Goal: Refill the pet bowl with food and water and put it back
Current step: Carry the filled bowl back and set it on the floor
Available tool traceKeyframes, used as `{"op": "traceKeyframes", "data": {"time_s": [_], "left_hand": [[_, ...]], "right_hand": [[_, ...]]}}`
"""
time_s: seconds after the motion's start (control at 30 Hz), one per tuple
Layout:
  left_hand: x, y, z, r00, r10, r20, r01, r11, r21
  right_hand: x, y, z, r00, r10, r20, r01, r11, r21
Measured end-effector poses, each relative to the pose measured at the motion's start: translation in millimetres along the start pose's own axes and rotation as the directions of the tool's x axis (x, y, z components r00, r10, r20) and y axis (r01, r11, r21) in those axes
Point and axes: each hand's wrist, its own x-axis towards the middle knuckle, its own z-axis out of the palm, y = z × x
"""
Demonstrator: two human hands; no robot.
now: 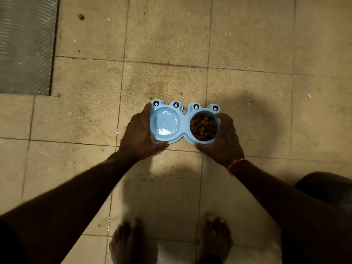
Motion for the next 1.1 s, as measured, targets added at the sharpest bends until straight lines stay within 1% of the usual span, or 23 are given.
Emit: {"op": "traceKeyframes", "data": {"time_s": [0.1, 0.23, 0.33, 0.47, 0.57, 0.67, 0.8, 0.93, 1.1], "left_hand": [[4, -2, 5, 1.000, 0.009, 0.008, -0.009, 1.000, -0.012], [7, -1, 2, 0.999, 0.020, 0.036, -0.020, 1.000, 0.008], [2, 9, -11, 0.998, 0.005, 0.065, -0.006, 1.000, 0.017], [-20, 38, -48, 0.997, 0.024, 0.069, -0.028, 0.998, 0.057], [-45, 70, -93, 0.996, 0.062, 0.069, -0.068, 0.993, 0.094], [-72, 112, -149, 0.993, 0.112, 0.046, -0.115, 0.990, 0.083], [-117, 170, -234, 0.991, 0.120, 0.053, -0.124, 0.989, 0.078], [-170, 225, -328, 0.986, 0.158, 0.059, -0.164, 0.980, 0.113], [-230, 290, -445, 0.981, 0.188, 0.035, -0.191, 0.958, 0.213]], "right_hand": [[2, 5, 12, 0.999, 0.039, -0.001, -0.039, 0.997, -0.071], [0, 3, 13, 0.998, 0.061, 0.008, -0.060, 0.994, -0.094], [-1, -6, 1, 0.998, 0.045, 0.047, -0.038, 0.990, -0.139], [-16, -37, -37, 0.999, -0.010, 0.033, 0.016, 0.987, -0.158], [-36, -72, -78, 0.999, -0.049, 0.014, 0.051, 0.983, -0.174], [-60, -116, -131, 0.999, -0.042, 0.021, 0.045, 0.983, -0.176], [-98, -187, -216, 1.000, -0.002, -0.004, 0.002, 0.990, -0.143], [-138, -262, -306, 1.000, -0.014, -0.021, 0.012, 0.996, -0.088], [-181, -344, -420, 0.997, -0.036, -0.064, 0.032, 0.998, -0.054]]}}
